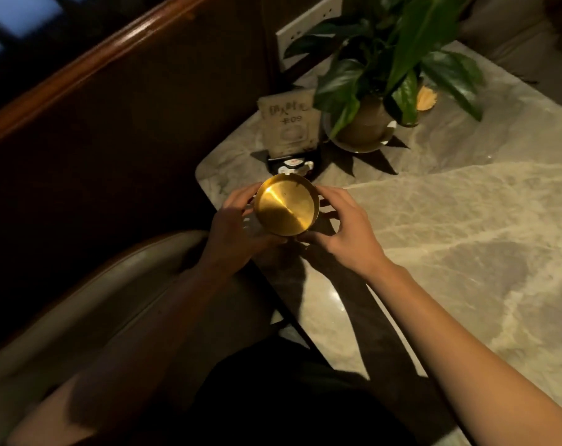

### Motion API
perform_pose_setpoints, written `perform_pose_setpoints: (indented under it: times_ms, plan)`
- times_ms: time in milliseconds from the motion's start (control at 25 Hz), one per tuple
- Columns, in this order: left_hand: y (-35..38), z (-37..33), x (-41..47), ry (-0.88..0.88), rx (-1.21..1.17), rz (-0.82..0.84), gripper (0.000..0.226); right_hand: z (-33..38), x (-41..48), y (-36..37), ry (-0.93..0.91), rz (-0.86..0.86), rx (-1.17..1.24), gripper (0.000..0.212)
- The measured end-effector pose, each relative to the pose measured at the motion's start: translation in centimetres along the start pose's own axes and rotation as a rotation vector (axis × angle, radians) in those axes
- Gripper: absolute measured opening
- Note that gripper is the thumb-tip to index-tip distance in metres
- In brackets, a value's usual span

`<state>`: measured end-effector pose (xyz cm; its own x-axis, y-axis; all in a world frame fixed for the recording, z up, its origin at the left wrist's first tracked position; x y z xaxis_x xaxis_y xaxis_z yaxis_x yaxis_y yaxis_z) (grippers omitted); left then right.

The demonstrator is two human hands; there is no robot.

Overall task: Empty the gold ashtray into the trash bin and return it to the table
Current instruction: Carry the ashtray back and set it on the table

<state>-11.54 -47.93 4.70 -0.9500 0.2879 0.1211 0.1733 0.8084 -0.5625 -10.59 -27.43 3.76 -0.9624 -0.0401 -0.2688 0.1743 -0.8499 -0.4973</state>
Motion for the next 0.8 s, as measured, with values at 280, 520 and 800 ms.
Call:
perform_pose_setpoints:
  times_ms: [280, 520, 800]
  plan:
    - [-0.3, 6.2, -0.5, -0.179, -0.008, -0.093, 0.096, 0.0, 4.8, 5.0, 0.032, 0.133, -0.073, 0.087]
    - [1.2, 7.9, 1.2, -0.231, 0.098, -0.145, 0.089, -0.9, 7.4, 6.1, 0.076, 0.129, -0.117, 0.077]
    - [2.2, 9.4, 1.7, -0.296, 0.06, -0.206, 0.084, -1.1, 8.4, 7.1, 0.087, 0.042, -0.083, 0.068]
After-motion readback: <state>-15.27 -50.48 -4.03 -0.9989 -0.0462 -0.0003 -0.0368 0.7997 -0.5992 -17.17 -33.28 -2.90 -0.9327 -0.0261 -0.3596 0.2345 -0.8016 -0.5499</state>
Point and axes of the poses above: each hand's wrist, its own x-axis towards the middle knuckle, its own y-axis out of the palm, z = x × y, the point moved 4 cm from there along x, towards the middle knuckle, and after that the axes turned 14 degrees about y, right-handed, at the moved point
